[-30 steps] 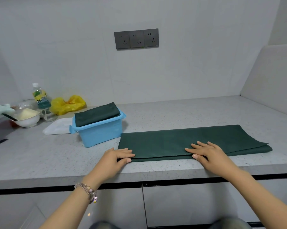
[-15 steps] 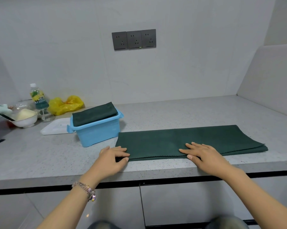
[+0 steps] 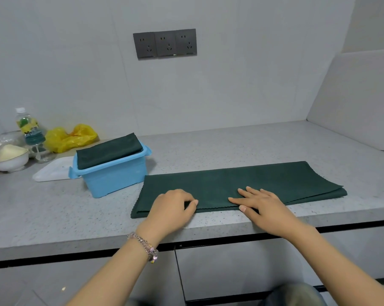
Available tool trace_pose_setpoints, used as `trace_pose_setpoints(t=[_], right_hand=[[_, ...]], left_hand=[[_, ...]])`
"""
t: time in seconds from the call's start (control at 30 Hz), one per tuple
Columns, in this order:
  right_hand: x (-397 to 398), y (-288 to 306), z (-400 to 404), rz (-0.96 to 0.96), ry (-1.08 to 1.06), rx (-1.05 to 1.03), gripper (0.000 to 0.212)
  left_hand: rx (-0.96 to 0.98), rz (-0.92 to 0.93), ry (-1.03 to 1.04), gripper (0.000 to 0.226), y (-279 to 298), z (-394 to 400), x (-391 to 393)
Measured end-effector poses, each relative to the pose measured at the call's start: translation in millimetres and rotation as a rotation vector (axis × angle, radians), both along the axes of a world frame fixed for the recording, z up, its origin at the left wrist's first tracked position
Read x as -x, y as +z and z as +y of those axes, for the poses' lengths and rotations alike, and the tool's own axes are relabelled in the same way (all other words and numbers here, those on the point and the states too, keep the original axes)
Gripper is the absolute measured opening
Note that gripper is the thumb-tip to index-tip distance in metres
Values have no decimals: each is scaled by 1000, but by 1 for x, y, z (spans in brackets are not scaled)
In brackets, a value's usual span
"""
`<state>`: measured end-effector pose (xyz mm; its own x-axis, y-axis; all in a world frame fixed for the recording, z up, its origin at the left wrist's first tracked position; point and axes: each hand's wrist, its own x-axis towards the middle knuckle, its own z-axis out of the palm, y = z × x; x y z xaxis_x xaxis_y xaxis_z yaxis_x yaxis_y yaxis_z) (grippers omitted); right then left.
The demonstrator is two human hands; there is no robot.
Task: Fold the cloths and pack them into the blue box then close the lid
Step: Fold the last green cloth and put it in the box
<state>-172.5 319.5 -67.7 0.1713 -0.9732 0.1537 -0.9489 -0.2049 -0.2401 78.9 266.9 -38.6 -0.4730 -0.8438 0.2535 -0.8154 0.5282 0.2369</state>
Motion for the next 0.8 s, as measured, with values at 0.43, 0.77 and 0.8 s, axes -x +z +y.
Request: trace_pose_setpoints(t=[0.43,0.77,0.8], right_hand=[[-5,-3,3,39,-5,52,41],[8,23,-23,-129,-382,377,39],[10,27,-39,-136,-370,329,36]], left_hand=[[-231,-275,14,55,-11,-71,116],[-186,-274,15,59,-27,-76,118],[-185,-267,15,59,-27,-76,118]])
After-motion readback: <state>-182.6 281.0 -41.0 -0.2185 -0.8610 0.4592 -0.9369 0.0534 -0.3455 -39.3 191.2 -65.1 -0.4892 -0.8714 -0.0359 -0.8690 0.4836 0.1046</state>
